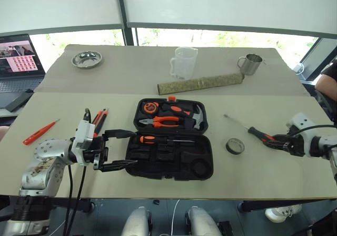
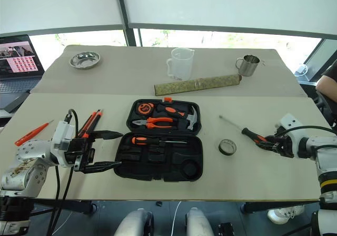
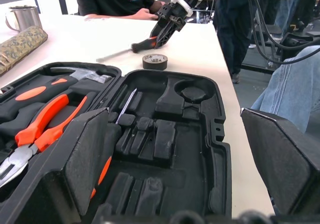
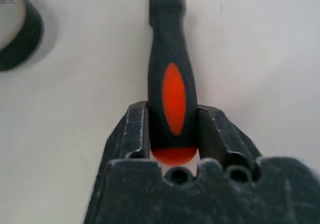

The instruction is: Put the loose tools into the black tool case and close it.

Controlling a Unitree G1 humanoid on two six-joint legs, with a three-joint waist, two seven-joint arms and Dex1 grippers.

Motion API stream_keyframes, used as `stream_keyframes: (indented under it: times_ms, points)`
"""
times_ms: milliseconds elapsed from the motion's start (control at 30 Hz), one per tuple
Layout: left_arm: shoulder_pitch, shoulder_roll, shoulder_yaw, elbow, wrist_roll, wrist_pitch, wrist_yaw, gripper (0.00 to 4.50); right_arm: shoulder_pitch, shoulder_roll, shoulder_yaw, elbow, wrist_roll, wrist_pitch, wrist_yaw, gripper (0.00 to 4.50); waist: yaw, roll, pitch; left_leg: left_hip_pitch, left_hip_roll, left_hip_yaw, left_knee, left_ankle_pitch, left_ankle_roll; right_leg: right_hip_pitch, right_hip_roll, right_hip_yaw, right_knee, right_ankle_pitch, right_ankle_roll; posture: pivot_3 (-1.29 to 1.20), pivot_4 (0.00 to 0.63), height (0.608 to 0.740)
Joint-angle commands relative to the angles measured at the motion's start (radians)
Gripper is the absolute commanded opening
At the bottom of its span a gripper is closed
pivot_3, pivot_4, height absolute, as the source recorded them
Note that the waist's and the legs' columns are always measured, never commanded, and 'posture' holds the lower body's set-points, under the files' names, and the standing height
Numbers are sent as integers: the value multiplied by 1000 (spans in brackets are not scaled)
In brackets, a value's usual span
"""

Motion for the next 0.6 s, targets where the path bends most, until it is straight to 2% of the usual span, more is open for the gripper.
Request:
stream_keyframes:
  times_ms: [33, 167, 300, 500, 600]
  points:
    - [14, 5, 30, -36, -23, 6, 19, 4500, 3, -23, -107, -165, 105, -89, 64, 1005, 0, 0, 0, 0, 0, 0, 0, 0, 0, 0, 0, 0, 0, 0, 0, 0, 150, 740]
    - [41, 16, 45, -19, -21, -7, 17, 4500, 16, -23, -64, -540, 231, 131, 124, 1005, -12, 1, 1, 1, 2, -1, 0, 0, 0, -1, 1, 2, 3, 0, 0, 0, 150, 740]
    - [66, 27, 51, -1, -8, -24, 4, 4500, -53, 4, 117, -867, 252, 409, 69, 1005, -17, 1, 1, 2, 3, -6, 0, 0, 0, -1, 2, 2, 4, 0, 0, 0, 150, 740]
    - [87, 31, 63, -6, -7, -30, 2, 4500, -132, 64, 332, -1036, 178, 668, -46, 1005, 3, -2, 2, -2, 1, -7, 0, 0, 0, -4, -2, 1, 3, 0, 0, 0, 150, 740]
    - [102, 35, 61, 9, 2, -49, -12, 4500, -146, 85, 414, -1027, 114, 668, -69, 1005, 7, -2, 2, -6, 1, -7, 2, 0, 0, -8, -2, 1, 4, 1, 1, 0, 150, 740]
